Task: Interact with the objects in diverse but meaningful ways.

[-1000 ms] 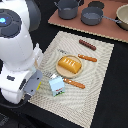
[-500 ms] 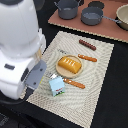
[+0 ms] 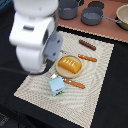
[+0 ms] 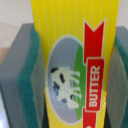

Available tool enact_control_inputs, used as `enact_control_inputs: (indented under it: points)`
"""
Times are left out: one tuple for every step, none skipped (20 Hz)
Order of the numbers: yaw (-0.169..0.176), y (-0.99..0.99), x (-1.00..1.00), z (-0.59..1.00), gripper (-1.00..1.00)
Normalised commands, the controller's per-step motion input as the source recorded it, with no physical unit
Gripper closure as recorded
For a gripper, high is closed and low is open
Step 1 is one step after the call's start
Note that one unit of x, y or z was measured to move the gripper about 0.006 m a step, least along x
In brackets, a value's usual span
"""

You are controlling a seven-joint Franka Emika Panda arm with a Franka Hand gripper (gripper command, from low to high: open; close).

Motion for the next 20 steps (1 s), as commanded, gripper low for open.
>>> enact_control_inputs:
  points:
    - [0.0,0.97,0.24,0.21,1.0]
    - [0.0,0.97,0.22,0.13,1.0]
    - [0.0,0.98,0.2,0.1,1.0]
    - [0.003,0.99,0.18,0.05,1.0]
    - [0.012,1.0,0.13,0.0,1.0]
    - [0.013,1.0,0.12,0.0,1.0]
    - [0.014,1.0,0.11,0.0,1.0]
    - [0.019,1.0,0.11,-0.03,1.0]
    - [0.031,0.99,0.08,-0.1,1.0]
    - [0.038,0.97,0.05,-0.17,1.0]
    - [0.039,0.96,0.0,-0.23,1.0]
    - [0.039,0.96,0.0,-0.28,1.0]
    - [0.038,0.94,0.0,-0.3,1.0]
    - [0.04,0.93,-0.02,-0.34,1.0]
    - [0.046,0.89,-0.08,-0.38,1.0]
    - [0.056,0.84,-0.17,-0.44,1.0]
    - [0.065,0.79,-0.25,-0.47,1.0]
    - [0.069,0.78,-0.27,-0.48,1.0]
    - [0.07,0.77,-0.27,-0.48,1.0]
    - [0.07,0.73,-0.32,-0.48,1.0]
